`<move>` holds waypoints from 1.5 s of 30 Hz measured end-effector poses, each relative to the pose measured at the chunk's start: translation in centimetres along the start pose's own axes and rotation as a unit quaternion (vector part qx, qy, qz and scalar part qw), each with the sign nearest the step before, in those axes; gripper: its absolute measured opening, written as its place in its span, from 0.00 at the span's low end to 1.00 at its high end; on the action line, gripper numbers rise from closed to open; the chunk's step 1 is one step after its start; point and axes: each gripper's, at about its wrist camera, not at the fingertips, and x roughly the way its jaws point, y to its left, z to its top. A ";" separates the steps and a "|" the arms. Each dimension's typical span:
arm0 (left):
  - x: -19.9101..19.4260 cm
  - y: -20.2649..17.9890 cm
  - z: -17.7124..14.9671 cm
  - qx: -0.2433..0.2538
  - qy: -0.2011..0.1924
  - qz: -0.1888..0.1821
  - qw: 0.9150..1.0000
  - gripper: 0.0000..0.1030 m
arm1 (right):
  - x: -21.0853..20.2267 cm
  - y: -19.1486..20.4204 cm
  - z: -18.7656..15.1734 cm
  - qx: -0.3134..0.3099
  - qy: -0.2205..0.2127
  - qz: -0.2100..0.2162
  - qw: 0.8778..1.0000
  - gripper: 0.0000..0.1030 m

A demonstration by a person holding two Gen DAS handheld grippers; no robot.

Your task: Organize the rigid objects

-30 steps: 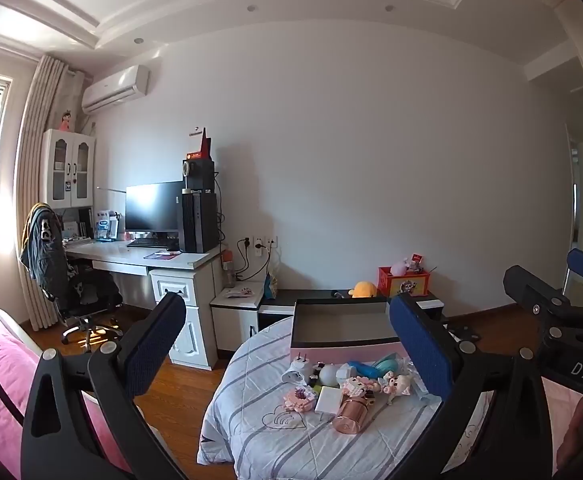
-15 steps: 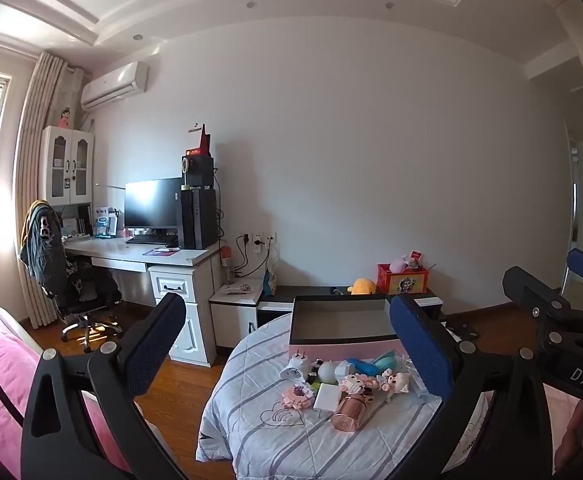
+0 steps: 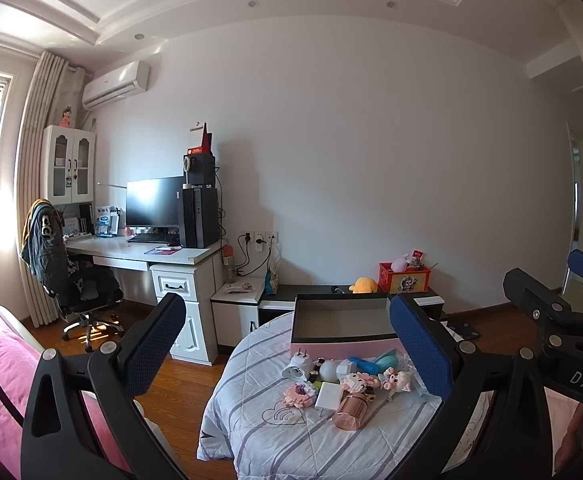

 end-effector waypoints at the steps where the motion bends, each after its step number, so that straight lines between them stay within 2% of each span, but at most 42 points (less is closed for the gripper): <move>1: 0.0 0.0 0.0 0.000 -0.001 0.000 1.000 1.00 | 0.0 0.0 0.0 0.000 0.000 0.000 1.000 1.00; 45: -0.1 0.1 -0.7 0.008 0.020 -0.003 1.000 1.00 | 1.0 -0.2 -0.9 0.000 0.015 -0.007 1.000 1.00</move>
